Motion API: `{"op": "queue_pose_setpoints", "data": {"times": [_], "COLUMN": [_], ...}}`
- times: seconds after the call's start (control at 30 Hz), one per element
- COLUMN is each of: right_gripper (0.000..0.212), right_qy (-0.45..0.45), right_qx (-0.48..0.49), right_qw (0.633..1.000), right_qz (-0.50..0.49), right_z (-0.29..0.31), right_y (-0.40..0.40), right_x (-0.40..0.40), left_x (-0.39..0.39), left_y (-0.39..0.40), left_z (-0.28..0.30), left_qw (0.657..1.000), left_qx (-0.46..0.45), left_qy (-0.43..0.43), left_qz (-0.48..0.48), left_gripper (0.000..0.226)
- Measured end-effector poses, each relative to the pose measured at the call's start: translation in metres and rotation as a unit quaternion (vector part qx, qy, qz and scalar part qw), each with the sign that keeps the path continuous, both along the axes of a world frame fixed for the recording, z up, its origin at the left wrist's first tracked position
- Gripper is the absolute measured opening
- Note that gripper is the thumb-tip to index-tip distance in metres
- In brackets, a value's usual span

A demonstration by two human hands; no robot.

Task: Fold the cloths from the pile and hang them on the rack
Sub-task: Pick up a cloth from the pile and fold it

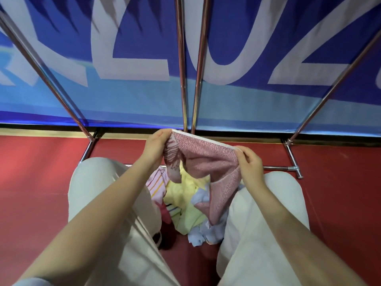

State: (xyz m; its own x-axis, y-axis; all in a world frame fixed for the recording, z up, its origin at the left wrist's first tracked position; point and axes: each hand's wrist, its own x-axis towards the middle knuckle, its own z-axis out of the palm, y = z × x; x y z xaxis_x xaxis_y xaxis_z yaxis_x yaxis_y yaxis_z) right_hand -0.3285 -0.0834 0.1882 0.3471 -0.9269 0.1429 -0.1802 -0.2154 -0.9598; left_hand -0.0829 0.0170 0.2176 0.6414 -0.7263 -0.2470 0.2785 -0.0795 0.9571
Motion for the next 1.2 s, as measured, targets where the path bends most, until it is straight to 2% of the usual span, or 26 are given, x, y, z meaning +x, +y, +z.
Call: {"op": "queue_pose_setpoints", "data": {"times": [0.23,0.33,0.53,0.73,0.9,1.03,1.2], "right_gripper": [0.013,0.011,0.014,0.02,0.013,0.01,0.009], "right_qy": [0.081,0.112,0.246,0.257,0.228,0.187,0.115], "right_qx": [-0.01,-0.015,-0.065,-0.053,-0.018,-0.027,0.001], "right_qw": [0.993,0.987,0.951,0.953,0.961,0.975,0.988], "right_qz": [0.09,0.118,0.176,0.154,0.153,0.116,0.101], "right_z": [-0.013,-0.021,-0.034,-0.038,-0.037,-0.033,-0.027], "right_y": [0.007,0.008,0.014,0.008,0.013,0.015,0.012], "right_x": [0.03,0.041,0.05,0.03,0.021,0.018,0.017], "left_x": [0.022,0.027,0.029,0.047,0.057,0.046,0.031], "left_y": [0.039,0.038,0.027,0.033,0.031,0.024,0.021], "left_z": [-0.037,-0.037,-0.016,-0.025,-0.037,-0.039,-0.046], "left_qw": [0.996,0.992,0.974,0.954,0.96,0.981,0.971], "left_qx": [0.061,0.036,-0.048,-0.055,-0.045,0.053,0.129], "left_qy": [0.048,0.105,0.201,0.228,0.171,-0.007,-0.152], "left_qz": [0.049,0.057,0.096,0.188,0.218,0.189,0.133], "left_gripper": [0.015,0.017,0.022,0.029,0.028,0.031,0.028]}}
